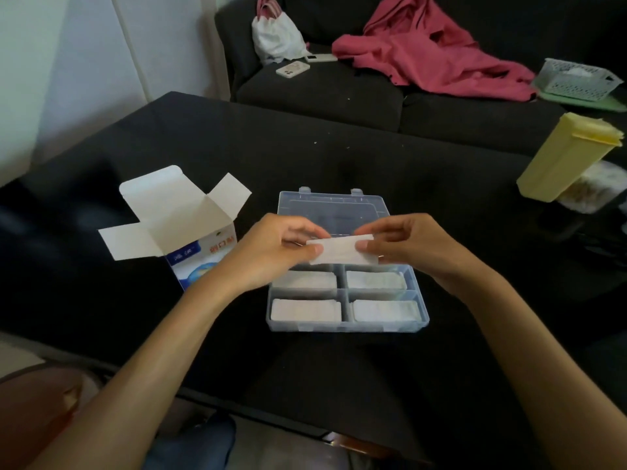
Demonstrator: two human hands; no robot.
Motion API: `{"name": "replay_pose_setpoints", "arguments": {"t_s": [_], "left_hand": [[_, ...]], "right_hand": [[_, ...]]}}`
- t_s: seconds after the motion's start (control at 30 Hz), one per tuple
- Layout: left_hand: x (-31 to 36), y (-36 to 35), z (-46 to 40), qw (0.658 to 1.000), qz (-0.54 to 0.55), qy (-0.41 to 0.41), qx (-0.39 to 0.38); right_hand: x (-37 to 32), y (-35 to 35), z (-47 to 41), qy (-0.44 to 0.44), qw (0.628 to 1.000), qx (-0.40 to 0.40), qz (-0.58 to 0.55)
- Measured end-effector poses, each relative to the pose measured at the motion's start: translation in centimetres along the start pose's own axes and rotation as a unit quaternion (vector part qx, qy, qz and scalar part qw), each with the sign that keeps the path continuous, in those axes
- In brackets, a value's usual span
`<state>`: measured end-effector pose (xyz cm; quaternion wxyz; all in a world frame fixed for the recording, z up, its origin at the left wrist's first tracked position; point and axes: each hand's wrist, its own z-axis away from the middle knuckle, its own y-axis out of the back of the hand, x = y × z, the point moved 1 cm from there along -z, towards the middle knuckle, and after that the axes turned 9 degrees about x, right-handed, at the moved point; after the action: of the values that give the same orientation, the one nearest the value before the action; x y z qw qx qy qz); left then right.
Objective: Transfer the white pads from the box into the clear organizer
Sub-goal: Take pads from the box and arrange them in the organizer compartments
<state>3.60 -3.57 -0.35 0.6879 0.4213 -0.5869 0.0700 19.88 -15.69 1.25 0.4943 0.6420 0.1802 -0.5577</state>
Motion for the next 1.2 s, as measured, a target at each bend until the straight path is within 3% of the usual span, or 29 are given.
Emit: {"name": "replay_pose_setpoints", "arguments": {"t_s": [0.13,0.33,0.43,0.57,0.93,1.2], "left_hand": [[0.8,-0.8,0.6,1.000,0.010,0.002,-0.013],[0.4,0.2,0.9,0.996,-0.063,-0.001,0.057],[-0.6,0.9,1.3,0.988,-0.135,0.015,0.078],[-1.6,1.2,1.7,0.976,-0.199,0.029,0.088],[-2.4,1.5,2.1,0.957,-0.283,0.007,0.065],[-3.1,0.5,2.1,0.945,-0.324,-0.027,0.041]], "right_hand": [[1.3,0.8,2.1,0.011,1.000,0.006,0.016],[1.5,-1.3,1.7,0.101,0.986,0.117,0.066],[1.3,-3.3,0.8,0.131,0.974,0.115,0.146],[1.4,-4.6,0.4,0.116,0.975,0.094,0.165],[2.8,-5.3,-0.2,0.119,0.963,0.075,0.230],[2.4,-5.5,0.2,0.176,0.915,0.097,0.349]]}}
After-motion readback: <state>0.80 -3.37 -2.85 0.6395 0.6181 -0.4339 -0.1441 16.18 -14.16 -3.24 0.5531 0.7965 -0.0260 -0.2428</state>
